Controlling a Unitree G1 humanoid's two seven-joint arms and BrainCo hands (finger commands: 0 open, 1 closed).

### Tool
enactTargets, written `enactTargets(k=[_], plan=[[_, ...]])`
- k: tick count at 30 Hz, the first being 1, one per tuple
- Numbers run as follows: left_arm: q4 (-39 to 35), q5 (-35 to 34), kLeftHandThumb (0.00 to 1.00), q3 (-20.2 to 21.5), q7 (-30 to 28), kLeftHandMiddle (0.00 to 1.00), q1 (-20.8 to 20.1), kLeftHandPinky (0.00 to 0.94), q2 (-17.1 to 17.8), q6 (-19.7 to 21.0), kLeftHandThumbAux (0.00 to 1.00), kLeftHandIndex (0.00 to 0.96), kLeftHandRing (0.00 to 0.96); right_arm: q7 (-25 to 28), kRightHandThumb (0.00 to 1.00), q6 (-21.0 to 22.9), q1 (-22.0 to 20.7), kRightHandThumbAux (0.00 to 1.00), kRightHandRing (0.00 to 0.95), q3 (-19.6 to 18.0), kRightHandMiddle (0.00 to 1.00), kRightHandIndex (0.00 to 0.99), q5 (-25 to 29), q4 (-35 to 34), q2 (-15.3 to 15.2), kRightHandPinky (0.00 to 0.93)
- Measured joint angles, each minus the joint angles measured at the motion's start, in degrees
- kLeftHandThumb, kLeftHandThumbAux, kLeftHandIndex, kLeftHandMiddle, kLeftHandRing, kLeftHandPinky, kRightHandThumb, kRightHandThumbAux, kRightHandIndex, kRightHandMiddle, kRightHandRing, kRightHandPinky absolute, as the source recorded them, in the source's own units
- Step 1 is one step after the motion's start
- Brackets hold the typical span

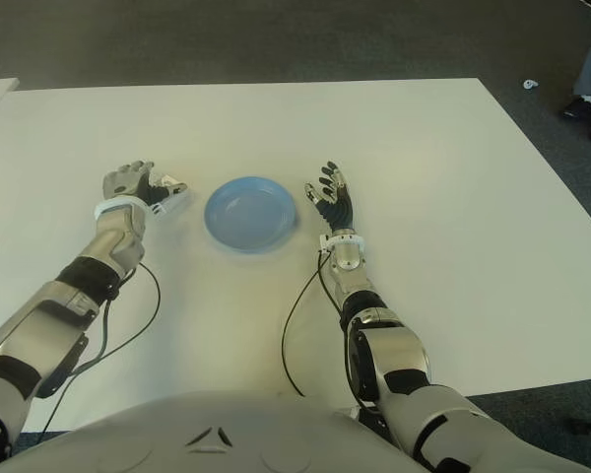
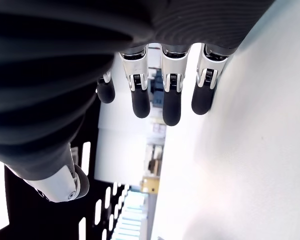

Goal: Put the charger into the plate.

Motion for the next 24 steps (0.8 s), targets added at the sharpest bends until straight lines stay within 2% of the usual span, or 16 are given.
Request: enactTargets(k=[8, 24], plan=[[-3.27, 1.18, 0.183, 0.0, -2.13, 0.0, 1.25, 0.0, 0.9, 0.82, 0.189, 0.0, 0.0, 0.05, 0.078, 0.0, 0.01, 0.676, 0.182, -0.11, 0.163, 0.057, 0.14, 0.08, -0.05, 0.206], [-3.21, 1.65, 0.185, -0.06, -4.47, 0.0, 2.02, 0.0, 0.67, 1.36, 0.19, 0.0, 0.0, 0.15, 0.068, 0.0, 0.0, 0.683, 0.193, -0.09, 0.174, 0.058, 0.5, 0.11, -0.04, 0.214]])
